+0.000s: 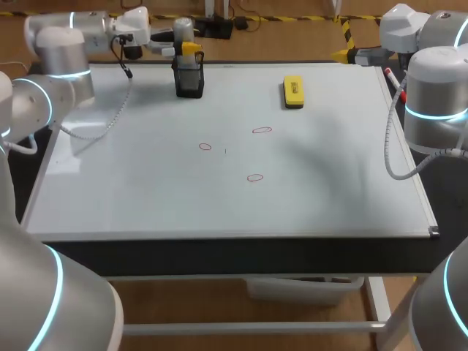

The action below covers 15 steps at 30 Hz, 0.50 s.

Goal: Pick up the inspection probe, press it on each red-marked spot on the whiteboard one by one, put down the probe, pick up the eraser, and wipe off all the red marks.

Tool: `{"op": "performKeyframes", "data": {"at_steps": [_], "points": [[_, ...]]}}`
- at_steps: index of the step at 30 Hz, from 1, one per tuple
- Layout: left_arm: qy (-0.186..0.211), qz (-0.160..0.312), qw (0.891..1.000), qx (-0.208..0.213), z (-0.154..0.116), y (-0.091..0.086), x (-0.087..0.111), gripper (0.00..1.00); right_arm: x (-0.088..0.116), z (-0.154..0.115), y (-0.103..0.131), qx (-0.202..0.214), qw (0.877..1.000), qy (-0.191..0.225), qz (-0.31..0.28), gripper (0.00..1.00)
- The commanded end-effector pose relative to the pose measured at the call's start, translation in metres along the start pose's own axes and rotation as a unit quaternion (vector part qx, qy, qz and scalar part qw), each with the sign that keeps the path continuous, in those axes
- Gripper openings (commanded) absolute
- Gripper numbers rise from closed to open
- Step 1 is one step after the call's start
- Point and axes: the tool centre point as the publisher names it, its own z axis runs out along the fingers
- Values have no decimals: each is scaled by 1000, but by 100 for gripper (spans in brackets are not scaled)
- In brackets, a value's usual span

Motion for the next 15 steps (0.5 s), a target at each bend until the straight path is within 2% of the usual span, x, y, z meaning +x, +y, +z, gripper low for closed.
{"op": "performKeyframes", "data": {"at_steps": [1, 15], "points": [[126, 4, 992, -3, 0, -9, -4, 0, 0, 0, 0, 0, 1000, 1, 0, 100], [115, 20, 993, -14, 5, -49, 3, 0, 0, 0, 0, 0, 1000, 1, 0, 100]]}}
